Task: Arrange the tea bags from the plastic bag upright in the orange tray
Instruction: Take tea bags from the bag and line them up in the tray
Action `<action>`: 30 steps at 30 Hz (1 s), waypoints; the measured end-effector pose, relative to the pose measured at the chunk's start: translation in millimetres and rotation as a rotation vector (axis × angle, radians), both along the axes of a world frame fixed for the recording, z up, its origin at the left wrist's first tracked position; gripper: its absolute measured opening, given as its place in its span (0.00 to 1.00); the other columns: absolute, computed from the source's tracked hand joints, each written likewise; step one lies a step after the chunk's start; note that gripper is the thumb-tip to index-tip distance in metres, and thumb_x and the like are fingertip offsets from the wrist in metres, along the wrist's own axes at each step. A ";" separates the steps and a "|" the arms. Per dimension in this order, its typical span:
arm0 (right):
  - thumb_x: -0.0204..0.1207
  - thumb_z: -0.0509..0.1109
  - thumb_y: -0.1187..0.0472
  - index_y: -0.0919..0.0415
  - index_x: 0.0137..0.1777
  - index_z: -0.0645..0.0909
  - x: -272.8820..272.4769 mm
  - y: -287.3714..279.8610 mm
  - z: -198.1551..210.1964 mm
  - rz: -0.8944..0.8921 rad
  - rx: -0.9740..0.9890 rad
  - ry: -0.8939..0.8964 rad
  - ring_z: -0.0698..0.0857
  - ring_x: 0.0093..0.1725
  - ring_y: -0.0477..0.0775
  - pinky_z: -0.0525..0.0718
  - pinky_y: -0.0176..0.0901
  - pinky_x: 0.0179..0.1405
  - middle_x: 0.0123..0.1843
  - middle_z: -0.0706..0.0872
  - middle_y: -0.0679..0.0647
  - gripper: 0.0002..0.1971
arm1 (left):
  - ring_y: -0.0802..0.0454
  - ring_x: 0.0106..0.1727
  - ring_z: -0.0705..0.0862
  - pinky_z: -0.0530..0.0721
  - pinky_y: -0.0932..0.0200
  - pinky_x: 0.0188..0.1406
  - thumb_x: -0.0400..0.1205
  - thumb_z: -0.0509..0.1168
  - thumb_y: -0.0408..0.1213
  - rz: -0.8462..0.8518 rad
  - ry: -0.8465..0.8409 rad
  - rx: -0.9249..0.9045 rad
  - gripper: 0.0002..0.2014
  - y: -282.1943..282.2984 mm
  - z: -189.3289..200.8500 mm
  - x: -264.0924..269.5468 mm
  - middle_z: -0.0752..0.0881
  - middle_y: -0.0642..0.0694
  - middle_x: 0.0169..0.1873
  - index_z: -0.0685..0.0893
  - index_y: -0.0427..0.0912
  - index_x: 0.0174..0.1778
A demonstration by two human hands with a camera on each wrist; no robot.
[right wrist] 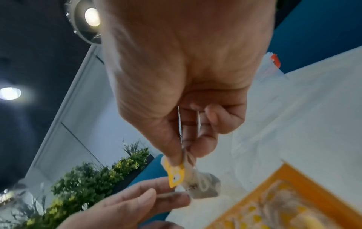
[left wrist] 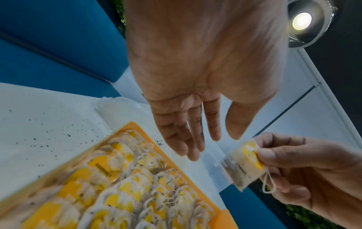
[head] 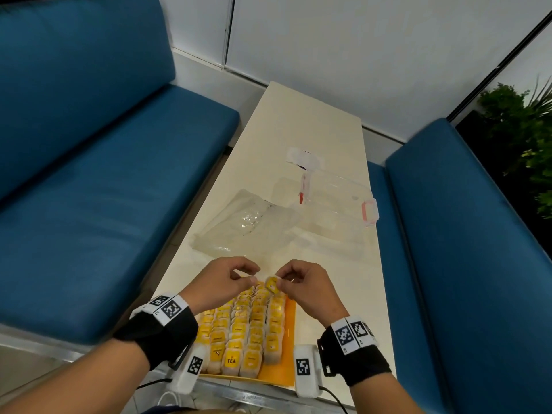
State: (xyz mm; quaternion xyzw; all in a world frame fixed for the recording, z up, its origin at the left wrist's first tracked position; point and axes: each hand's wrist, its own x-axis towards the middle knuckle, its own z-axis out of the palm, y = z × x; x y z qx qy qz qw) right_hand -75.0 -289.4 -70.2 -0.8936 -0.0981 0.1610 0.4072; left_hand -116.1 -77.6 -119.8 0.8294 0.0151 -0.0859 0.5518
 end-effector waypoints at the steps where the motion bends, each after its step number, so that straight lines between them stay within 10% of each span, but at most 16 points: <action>1: 0.70 0.79 0.64 0.52 0.38 0.89 -3.2 -2.6 -2.4 0.016 -0.046 -0.007 0.82 0.32 0.37 0.80 0.33 0.36 0.35 0.88 0.46 0.05 | 0.62 0.51 0.88 0.84 0.64 0.52 0.82 0.73 0.44 0.025 -0.021 0.073 0.08 0.8 -2.1 -0.2 0.89 0.65 0.52 0.89 0.61 0.56; 12: 0.71 0.74 0.61 0.43 0.37 0.86 -49.1 -24.3 -25.4 0.271 -0.402 0.149 0.86 0.45 0.39 0.81 0.26 0.41 0.44 0.90 0.43 0.09 | 0.56 0.76 0.75 0.71 0.58 0.77 0.85 0.67 0.49 -0.106 -0.050 0.490 0.19 3.2 -33.5 -6.7 0.81 0.58 0.73 0.82 0.55 0.73; 23: 0.72 0.77 0.63 0.53 0.47 0.92 -57.5 -28.0 -30.2 0.482 -0.545 0.250 0.85 0.45 0.42 0.84 0.38 0.46 0.36 0.84 0.39 0.07 | 0.54 0.76 0.76 0.69 0.57 0.76 0.85 0.67 0.48 -0.112 -0.066 0.502 0.19 2.4 -35.6 -7.8 0.82 0.57 0.72 0.82 0.55 0.73; 30: 0.73 0.73 0.60 0.49 0.48 0.91 -60.3 -21.9 -52.9 0.375 -0.660 0.140 0.88 0.51 0.49 0.85 0.42 0.50 0.51 0.92 0.46 0.08 | 0.53 0.75 0.76 0.70 0.56 0.75 0.85 0.67 0.47 -0.130 -0.074 0.511 0.19 2.4 -32.5 -8.5 0.82 0.56 0.72 0.82 0.54 0.73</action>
